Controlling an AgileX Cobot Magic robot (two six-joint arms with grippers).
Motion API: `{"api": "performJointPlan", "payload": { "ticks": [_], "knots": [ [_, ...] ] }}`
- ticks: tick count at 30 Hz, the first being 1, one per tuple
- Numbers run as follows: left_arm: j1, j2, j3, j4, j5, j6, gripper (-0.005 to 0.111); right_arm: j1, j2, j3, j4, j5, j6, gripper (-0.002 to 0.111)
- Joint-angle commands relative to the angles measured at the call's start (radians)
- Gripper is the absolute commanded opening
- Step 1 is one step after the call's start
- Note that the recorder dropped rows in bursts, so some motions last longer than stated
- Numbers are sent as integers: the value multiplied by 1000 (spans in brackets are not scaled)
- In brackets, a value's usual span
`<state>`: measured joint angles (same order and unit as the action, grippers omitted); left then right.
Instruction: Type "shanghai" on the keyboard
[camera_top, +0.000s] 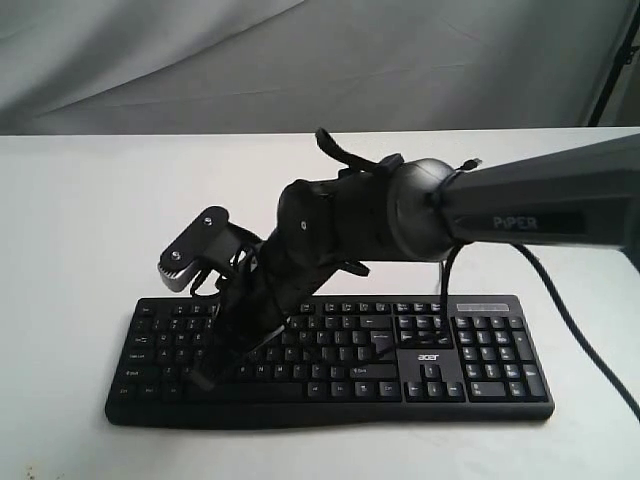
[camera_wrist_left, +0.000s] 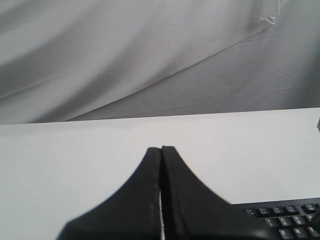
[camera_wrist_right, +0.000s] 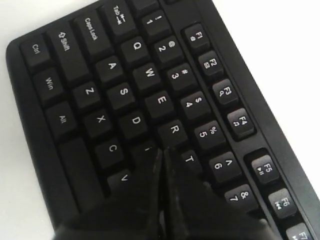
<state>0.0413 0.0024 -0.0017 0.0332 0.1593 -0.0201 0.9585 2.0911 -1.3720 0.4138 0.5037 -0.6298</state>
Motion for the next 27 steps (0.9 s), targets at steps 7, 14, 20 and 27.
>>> {"api": "performJointPlan", "payload": {
  "ticks": [7,14,20,27],
  "knots": [
    [-6,-2,2,-2,-6,-3,0,-3,-1,-9,-11,24,-1,0],
    [-6,-2,2,-2,-6,-3,0,-3,19,-9,-9,20,2,0],
    [-6,-2,2,-2,-6,-3,0,-3,19,-9,-11,20,2,0],
    [-6,-2,2,-2,-6,-3,0,-3,44,-9,-2,13,0,0]
  ]
}}
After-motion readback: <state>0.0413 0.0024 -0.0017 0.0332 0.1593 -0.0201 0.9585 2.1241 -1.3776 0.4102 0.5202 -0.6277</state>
